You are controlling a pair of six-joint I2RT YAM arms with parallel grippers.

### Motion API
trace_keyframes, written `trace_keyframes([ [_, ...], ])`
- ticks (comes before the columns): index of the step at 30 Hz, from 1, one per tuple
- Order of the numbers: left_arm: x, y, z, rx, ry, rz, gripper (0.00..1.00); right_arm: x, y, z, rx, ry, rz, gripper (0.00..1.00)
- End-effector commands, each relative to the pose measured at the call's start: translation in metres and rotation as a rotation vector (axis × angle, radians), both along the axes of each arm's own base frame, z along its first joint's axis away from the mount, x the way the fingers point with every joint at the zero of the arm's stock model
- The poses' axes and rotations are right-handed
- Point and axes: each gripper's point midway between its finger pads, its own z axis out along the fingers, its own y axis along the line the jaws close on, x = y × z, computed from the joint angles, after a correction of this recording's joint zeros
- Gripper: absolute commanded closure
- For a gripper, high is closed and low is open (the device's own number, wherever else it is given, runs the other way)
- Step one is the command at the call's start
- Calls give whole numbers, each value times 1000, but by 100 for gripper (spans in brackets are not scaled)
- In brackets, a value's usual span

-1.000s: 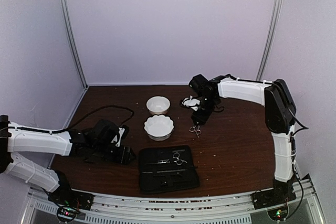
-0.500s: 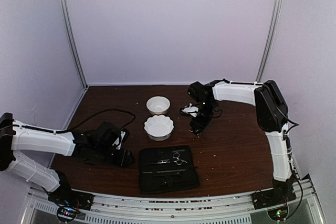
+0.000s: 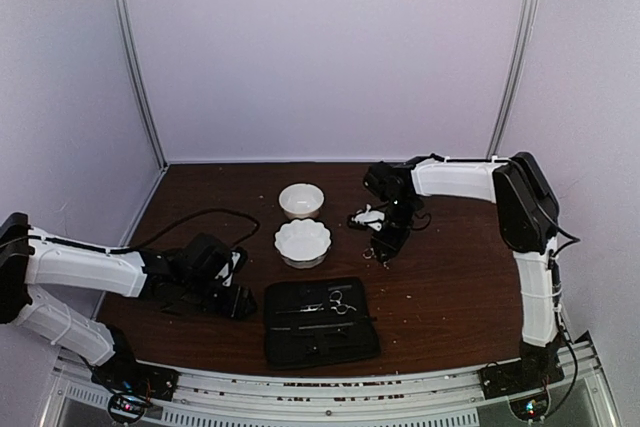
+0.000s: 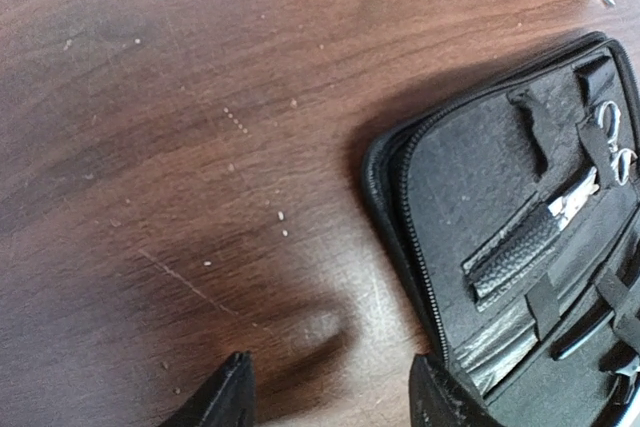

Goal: Sort the hair-cutting tools

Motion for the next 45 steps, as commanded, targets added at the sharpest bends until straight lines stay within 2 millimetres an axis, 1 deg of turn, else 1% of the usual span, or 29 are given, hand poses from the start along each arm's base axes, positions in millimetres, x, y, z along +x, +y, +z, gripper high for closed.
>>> trace_keyframes([
  [1, 5, -11, 4, -33, -15, -16, 44, -43, -19, -12, -52, 117, 69, 72],
  [4, 6, -13, 4, -34, -15, -23, 44, -54, -28, -9, -58, 124, 89, 72],
  [6, 7, -15, 4, -32, -14, -27, 44, -63, -29, -1, -39, 138, 96, 71],
  [8, 7, -15, 4, -32, -13, -30, 44, -75, -25, 9, 9, 179, 99, 70],
  [11, 8, -16, 5, -31, -15, -35, 45, -89, -13, 28, 103, 229, 114, 67],
  [13, 8, -16, 5, -30, -16, -37, 45, -90, -8, 43, 155, 227, 128, 66],
  [15, 7, -16, 6, -27, -15, -36, 45, -82, -7, 52, 175, 189, 123, 66],
  [16, 8, -15, 7, -27, -19, -36, 45, -76, -8, 53, 169, 166, 113, 66],
  [18, 8, -14, 9, -28, -25, -33, 45, -67, -14, 51, 146, 133, 92, 66],
  [23, 7, -9, 14, -23, -43, -22, 45, -47, -34, 33, 31, 60, 48, 68],
  [26, 6, -8, 14, -21, -47, -18, 45, -40, -44, 24, -23, 5, 45, 72],
  [30, 5, -9, 13, -23, -47, -13, 45, -39, -56, 12, -84, -38, 73, 77],
  [33, 4, -11, 11, -23, -45, -17, 45, -49, -60, -2, -131, -20, 113, 79],
  [36, 4, -10, 11, -22, -45, -17, 46, -66, -54, -10, -137, 9, 166, 80],
  [38, 4, -11, 11, -23, -45, -15, 46, -79, -44, -11, -117, 27, 206, 80],
  [40, 4, -11, 10, -27, -44, -14, 45, -88, -30, -9, -92, 29, 249, 80],
  [42, 4, -13, 8, -30, -41, -16, 46, -90, -13, -6, -73, 15, 284, 79],
  [45, 4, -17, 9, -37, -32, -23, 46, -81, 11, -1, -29, -7, 305, 78],
])
